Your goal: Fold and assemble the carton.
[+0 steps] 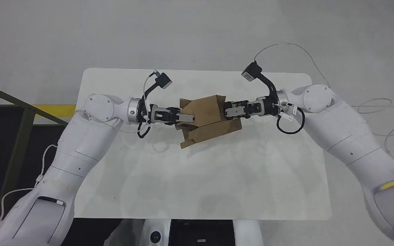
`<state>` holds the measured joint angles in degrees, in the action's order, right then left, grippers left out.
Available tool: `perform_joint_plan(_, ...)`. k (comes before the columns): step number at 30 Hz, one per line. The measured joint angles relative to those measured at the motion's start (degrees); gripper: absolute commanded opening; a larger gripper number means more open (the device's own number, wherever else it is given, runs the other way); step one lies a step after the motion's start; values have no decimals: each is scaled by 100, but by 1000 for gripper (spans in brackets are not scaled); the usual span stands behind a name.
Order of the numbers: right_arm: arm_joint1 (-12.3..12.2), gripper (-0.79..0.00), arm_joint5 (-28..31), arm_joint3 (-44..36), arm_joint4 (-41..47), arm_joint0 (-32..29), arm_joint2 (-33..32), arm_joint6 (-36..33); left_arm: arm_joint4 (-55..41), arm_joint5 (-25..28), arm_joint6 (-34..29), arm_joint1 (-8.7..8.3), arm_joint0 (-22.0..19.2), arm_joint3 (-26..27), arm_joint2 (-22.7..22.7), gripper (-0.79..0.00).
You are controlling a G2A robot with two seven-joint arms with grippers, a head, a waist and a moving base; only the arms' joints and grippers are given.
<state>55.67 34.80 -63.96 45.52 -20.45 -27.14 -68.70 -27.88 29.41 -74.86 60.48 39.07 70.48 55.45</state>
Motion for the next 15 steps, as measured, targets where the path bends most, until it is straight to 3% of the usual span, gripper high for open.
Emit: perform_joint_plan(15, 21, 0, 64, -372, 264, -517, -551, -14, 262, -201, 226, -40, 262, 397, 115, -785)
